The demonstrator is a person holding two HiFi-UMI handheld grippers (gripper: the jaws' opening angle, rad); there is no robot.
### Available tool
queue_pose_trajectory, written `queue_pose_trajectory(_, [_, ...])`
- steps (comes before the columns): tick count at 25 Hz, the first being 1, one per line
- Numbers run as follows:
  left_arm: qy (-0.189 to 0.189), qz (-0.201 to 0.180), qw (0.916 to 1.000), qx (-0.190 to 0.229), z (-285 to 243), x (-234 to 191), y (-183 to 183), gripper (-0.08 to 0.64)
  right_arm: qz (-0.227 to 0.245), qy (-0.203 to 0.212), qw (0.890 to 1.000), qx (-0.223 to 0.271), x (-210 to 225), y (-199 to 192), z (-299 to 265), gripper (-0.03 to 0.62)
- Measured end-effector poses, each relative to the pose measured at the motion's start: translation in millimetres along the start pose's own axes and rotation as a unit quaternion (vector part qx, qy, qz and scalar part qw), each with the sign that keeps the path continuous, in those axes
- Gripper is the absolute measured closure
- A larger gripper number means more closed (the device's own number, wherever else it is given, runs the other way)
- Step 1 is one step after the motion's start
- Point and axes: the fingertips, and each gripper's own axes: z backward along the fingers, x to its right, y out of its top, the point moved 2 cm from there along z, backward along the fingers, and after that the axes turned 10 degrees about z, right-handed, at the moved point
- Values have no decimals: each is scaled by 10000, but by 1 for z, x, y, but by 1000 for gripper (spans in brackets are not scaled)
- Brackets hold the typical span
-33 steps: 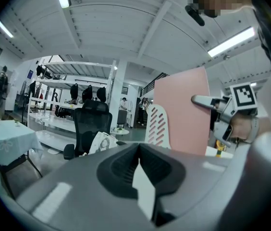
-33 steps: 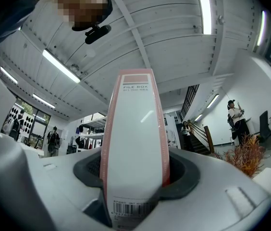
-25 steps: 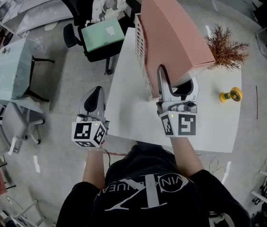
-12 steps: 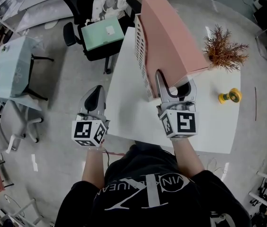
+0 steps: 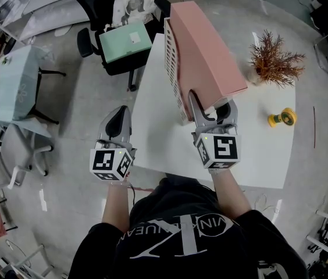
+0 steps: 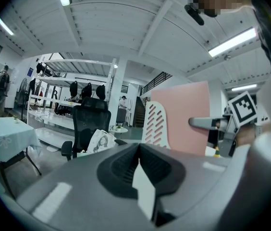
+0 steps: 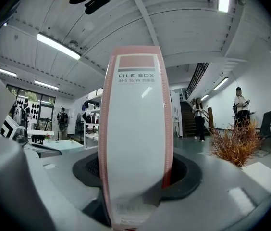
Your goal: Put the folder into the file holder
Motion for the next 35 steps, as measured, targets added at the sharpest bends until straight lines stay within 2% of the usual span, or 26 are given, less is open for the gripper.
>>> queue_pose_trajectory(7, [-30, -3, 10000, -22, 0, 4, -3, 560, 21, 61, 9992, -396, -3, -20, -1, 290])
queue_pose_trajectory(22, [10, 16, 10000, -7, 8, 3, -6, 560, 38, 117, 9975, -693, -10, -45, 1, 278])
queue_pose_trajectory(30, [15, 16, 10000, 16, 14, 4, -3, 560, 13, 153, 9980, -609, -11, -45, 3, 267])
queue_pose_trajectory(35, [-27, -5, 10000, 28, 19, 8, -2, 560, -142, 381, 9982, -441, -15, -40, 8, 244])
